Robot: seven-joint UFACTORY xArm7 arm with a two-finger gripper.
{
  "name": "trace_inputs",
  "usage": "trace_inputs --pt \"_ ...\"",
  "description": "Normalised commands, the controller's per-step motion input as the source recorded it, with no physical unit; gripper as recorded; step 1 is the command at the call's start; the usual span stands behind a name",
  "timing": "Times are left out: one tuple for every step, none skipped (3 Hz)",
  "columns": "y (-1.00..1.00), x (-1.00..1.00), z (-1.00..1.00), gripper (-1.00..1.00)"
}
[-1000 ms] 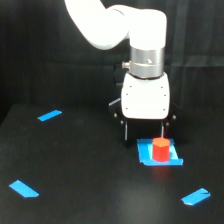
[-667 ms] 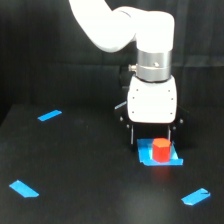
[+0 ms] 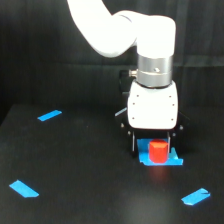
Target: Pick up the red object from the table
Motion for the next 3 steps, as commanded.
trace_inputs --pt "0.03 -0.22 -0.1 -0.96" --pt "0.09 -0.21 0.04 -0.92" --pt "0.0 -0.09 0.08 -0.94"
